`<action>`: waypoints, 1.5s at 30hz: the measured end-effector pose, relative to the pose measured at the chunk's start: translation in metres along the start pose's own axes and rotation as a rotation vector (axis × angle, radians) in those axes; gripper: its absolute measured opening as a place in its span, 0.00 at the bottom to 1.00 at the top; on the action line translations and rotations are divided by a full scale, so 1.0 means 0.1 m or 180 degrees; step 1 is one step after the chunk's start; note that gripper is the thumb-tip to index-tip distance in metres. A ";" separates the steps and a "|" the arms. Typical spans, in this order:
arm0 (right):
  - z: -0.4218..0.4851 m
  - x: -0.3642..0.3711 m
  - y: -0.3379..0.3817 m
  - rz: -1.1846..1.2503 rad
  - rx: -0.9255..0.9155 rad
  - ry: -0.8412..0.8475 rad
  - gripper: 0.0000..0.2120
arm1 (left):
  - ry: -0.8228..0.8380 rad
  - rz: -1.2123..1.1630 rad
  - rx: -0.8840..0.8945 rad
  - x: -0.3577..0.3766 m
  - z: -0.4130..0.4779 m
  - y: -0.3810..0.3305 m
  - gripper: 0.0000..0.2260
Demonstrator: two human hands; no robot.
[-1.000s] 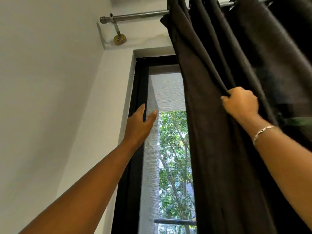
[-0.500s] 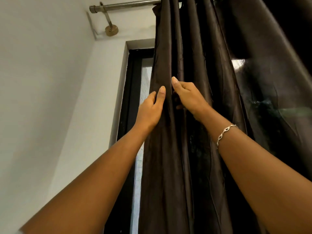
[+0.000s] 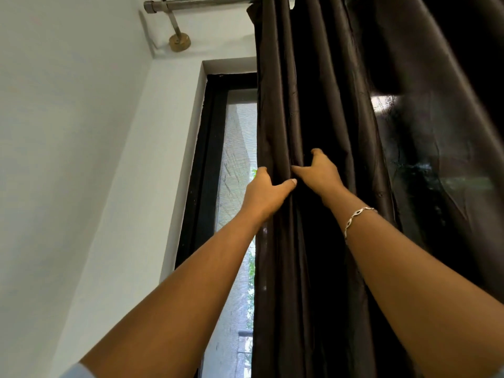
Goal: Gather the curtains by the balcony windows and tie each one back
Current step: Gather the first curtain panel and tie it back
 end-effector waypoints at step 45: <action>-0.31 1.48 1.67 -0.0284 -0.0426 0.0544 0.14 | -0.0471 0.0572 0.0507 -1.71 -0.05 0.31 0.20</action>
Point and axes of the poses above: each hand's wrist, its own z-axis towards the middle knuckle, its own x-axis out of the palm, y = z × x, the point moved 7 cm from there along z, towards the middle knuckle, and after that the axes turned 3 degrees about y, right-handed, at the moved point
